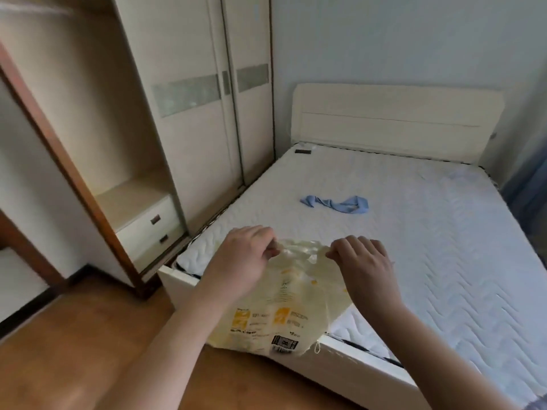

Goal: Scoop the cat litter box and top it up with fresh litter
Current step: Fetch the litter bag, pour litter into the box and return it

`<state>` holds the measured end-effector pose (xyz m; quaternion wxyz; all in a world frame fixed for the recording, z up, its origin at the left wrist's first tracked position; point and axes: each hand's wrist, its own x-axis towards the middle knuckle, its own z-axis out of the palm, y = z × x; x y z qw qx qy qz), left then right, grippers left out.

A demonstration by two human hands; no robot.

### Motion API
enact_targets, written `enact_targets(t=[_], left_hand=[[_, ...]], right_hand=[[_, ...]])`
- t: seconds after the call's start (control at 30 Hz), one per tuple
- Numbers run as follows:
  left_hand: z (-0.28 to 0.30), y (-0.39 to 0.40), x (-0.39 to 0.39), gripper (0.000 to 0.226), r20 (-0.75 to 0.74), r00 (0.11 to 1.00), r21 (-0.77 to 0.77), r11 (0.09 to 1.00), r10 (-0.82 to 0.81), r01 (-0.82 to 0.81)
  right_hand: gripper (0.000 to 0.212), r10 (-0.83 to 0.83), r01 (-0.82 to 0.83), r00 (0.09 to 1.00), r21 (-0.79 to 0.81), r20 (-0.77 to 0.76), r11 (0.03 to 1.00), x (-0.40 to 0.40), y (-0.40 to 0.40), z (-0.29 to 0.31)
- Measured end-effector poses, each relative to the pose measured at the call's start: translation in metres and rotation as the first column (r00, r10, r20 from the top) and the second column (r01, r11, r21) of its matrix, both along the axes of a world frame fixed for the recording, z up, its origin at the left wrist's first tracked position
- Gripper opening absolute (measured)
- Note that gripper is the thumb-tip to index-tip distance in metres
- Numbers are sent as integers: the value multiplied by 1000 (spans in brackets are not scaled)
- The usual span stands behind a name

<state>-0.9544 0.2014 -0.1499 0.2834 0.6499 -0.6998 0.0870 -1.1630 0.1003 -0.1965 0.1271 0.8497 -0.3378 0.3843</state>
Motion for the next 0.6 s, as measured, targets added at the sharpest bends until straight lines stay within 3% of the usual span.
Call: enact_targets(t=[0.27, 0.6], left_hand=[[11, 40, 127, 10, 67, 966, -58, 967, 252, -248], [4, 35, 239, 10, 230, 846, -45, 873, 481, -485]], right_hand=[[8, 267, -269, 963, 56, 35, 962, 158, -6, 8], [26, 602, -601, 799, 49, 6, 798, 301, -58, 13]])
